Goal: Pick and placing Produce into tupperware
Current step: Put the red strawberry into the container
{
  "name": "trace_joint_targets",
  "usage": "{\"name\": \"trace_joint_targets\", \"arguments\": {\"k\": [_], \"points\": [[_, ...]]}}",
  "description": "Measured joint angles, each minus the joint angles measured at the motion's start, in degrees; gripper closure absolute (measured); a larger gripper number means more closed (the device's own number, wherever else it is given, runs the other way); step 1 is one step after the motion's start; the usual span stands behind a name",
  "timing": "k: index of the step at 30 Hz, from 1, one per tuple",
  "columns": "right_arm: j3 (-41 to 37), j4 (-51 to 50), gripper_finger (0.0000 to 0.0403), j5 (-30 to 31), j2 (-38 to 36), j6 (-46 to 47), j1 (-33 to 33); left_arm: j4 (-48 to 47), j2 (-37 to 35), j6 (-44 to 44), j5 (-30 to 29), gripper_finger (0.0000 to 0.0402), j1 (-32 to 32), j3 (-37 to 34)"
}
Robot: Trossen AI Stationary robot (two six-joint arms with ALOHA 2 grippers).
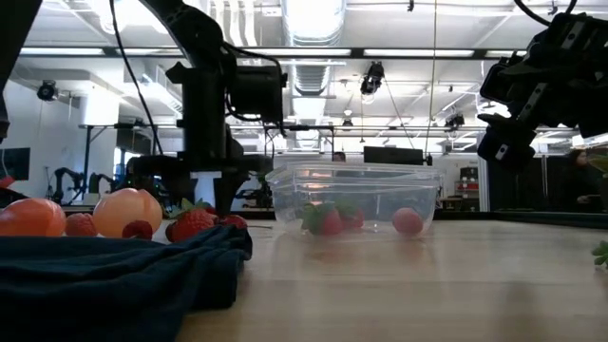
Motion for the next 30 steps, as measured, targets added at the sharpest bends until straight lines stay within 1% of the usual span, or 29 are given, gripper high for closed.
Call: {"name": "trace_joint_targets", "arguments": {"k": [11,14,20,22,25,30], "points": [[0.0,0.0,0.0184,0.1,0.0,0.1,0.0,0.1,-0.7,0.2,-4.8,0.02,0.0,0.1],[0.0,0.0,0.0184,0.1,0.0,0.1,0.0,0.2,-0.7,1.2,-6.0,0.0214,0.1,0.1],[0.0,0.0,0.0184,0.2,0.0,0.1,0.0,0.2,-0.7,1.4,-5.9,0.0276,0.1,0.0],[0.0,0.0,0.0184,0.4,0.0,0.1,0.0,0.2,-0.7,1.4,-5.6,0.0291,0.0,0.0],[0.0,0.0,0.0184,0.4,0.0,0.1,0.0,0.2,-0.8,1.5,-4.6,0.0294,0.0,0.0],[0.0,0.0,0.0184,0.4,0.0,0.1,0.0,-0.2,-3.3,1.8,-2.8,0.0281,-0.8,1.3]]}}
